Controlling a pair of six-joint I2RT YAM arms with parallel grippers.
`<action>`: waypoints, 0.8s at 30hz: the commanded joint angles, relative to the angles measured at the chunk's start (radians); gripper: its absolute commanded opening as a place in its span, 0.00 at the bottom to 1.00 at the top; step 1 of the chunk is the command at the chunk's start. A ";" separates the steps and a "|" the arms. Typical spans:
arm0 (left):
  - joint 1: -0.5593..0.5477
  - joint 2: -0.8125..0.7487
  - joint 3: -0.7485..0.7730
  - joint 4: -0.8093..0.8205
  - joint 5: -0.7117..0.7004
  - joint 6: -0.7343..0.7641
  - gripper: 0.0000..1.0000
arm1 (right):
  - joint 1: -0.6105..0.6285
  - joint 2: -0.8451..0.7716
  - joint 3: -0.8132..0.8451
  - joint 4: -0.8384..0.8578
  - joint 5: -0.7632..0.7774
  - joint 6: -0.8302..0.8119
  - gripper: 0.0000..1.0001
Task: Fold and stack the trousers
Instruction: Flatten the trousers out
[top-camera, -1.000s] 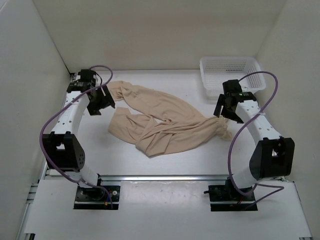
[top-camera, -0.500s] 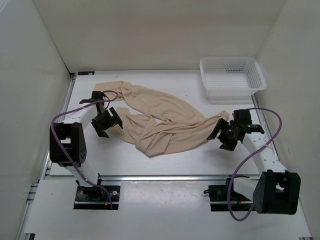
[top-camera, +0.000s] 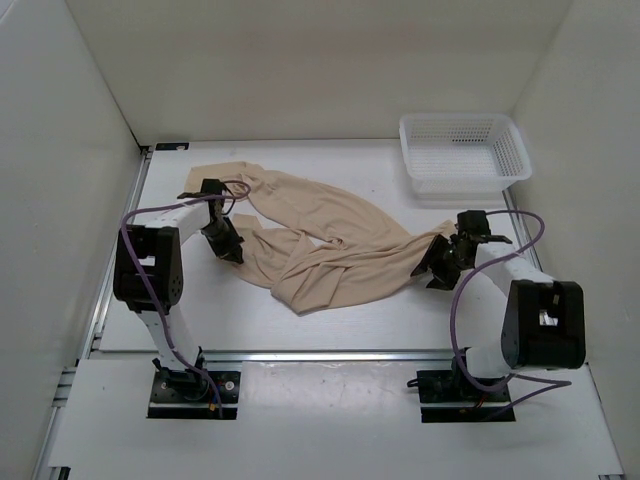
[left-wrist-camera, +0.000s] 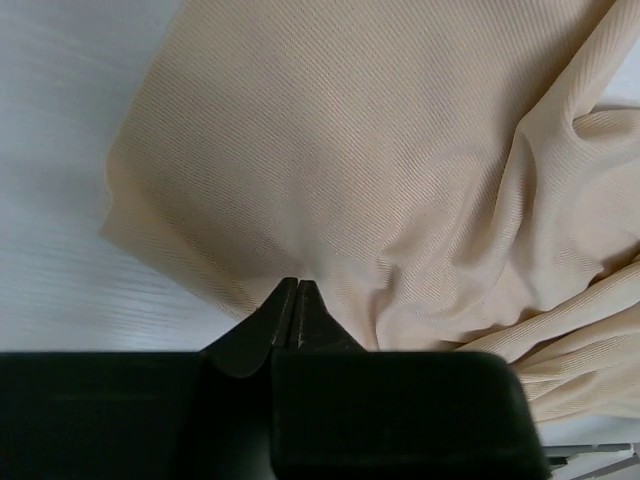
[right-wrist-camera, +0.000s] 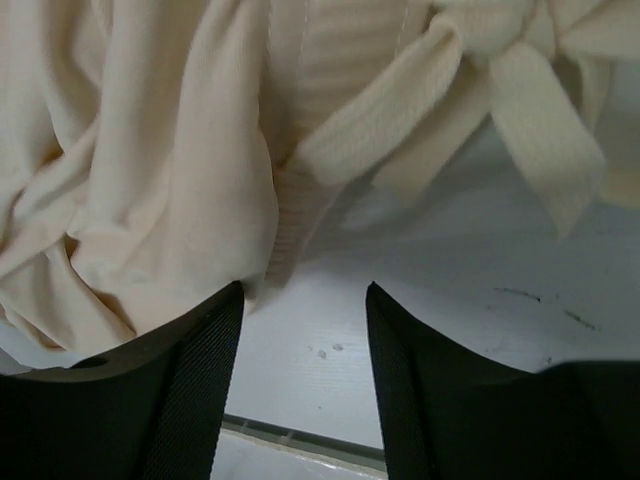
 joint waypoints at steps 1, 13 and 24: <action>-0.003 -0.030 0.038 0.011 -0.020 0.008 0.10 | -0.004 0.050 0.057 0.071 0.007 -0.012 0.56; 0.006 -0.237 0.138 -0.080 -0.031 0.018 0.10 | 0.038 0.125 0.134 0.102 -0.004 -0.023 0.00; 0.006 -0.256 0.100 -0.144 -0.054 0.007 0.73 | 0.038 -0.123 0.088 -0.026 0.087 -0.055 0.41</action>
